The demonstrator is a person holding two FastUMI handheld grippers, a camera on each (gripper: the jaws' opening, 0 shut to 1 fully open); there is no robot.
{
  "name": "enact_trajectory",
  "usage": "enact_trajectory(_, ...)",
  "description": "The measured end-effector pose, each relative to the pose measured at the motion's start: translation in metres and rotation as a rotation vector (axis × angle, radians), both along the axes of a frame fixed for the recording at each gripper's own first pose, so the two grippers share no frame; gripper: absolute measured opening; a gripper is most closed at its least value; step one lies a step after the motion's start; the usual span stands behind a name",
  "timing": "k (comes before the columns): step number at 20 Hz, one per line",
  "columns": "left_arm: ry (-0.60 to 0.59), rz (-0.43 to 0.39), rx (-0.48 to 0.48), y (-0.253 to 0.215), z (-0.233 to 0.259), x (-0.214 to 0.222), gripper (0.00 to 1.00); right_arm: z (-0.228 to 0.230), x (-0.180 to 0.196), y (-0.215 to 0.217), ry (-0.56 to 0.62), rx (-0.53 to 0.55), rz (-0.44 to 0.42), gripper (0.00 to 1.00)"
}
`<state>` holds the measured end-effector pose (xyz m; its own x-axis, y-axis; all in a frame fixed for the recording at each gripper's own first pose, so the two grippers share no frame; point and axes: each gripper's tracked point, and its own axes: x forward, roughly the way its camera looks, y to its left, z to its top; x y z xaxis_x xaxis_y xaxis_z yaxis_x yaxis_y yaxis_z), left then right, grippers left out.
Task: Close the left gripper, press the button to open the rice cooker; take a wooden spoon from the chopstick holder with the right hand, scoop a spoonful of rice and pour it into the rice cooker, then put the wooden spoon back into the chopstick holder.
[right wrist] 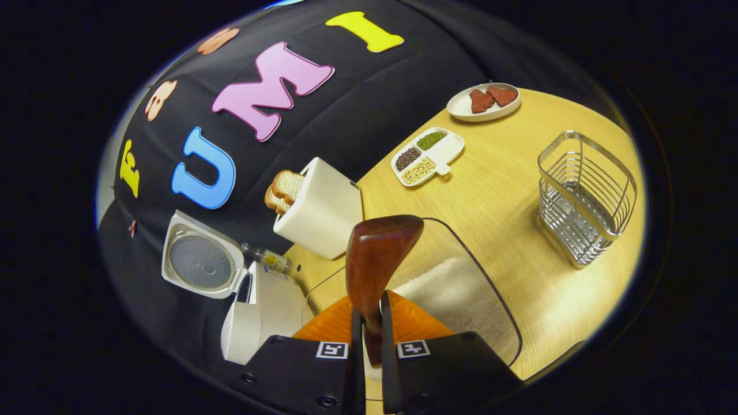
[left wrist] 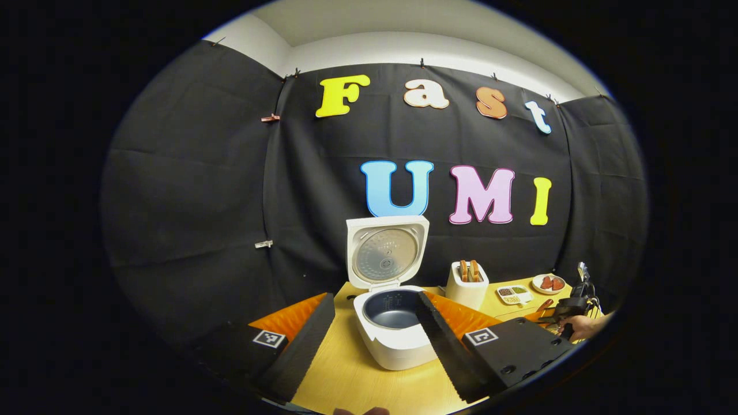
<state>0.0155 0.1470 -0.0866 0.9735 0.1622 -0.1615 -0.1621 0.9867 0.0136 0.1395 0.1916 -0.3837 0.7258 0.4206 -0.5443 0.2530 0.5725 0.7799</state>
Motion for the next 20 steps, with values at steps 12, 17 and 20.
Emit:
enact_trajectory(12, -0.020, -0.002, -0.012, -0.006, 0.006, -0.020, 0.97, 0.049, 0.003, -0.051, -0.036, 0.199, -0.149, 0.16)
enact_trajectory(17, -0.023, -0.026, -0.030, -0.013, 0.003, -0.024, 0.97, 0.071, 0.001, -0.060, -0.022, 0.282, -0.201, 0.16)
enact_trajectory(20, -0.022, -0.046, -0.050, -0.019, -0.001, -0.024, 0.97, 0.092, 0.002, -0.056, -0.027, 0.286, -0.189, 0.16)
